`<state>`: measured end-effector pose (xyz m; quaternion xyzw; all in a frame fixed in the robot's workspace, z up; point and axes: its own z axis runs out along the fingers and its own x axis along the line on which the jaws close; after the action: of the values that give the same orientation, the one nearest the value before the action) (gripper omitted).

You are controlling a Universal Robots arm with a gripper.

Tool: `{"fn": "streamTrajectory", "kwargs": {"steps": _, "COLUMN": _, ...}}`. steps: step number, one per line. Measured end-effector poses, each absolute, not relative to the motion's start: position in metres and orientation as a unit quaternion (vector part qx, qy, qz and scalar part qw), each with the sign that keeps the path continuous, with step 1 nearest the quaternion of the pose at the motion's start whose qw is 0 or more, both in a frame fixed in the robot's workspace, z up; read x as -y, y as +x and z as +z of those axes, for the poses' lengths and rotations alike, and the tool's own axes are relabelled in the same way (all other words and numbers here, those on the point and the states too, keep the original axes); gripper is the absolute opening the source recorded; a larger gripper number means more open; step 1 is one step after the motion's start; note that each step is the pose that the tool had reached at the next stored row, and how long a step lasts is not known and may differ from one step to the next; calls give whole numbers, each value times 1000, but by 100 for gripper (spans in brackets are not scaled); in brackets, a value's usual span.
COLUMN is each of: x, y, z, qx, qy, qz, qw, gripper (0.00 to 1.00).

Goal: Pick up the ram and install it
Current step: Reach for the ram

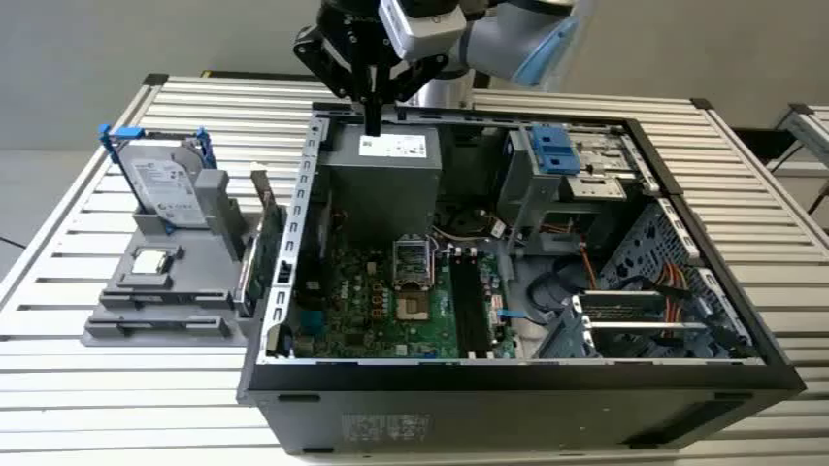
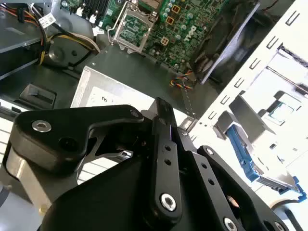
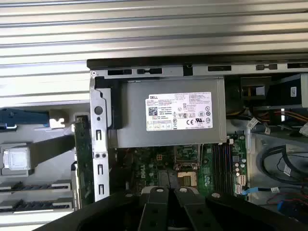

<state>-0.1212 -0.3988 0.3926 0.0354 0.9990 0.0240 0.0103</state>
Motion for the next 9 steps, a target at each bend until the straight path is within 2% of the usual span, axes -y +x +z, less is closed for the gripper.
{"fn": "streamTrajectory", "kwargs": {"steps": 9, "x": 399, "y": -121, "z": 393, "qx": -999, "qy": 35, "qz": 24, "qw": 10, "gripper": 0}}
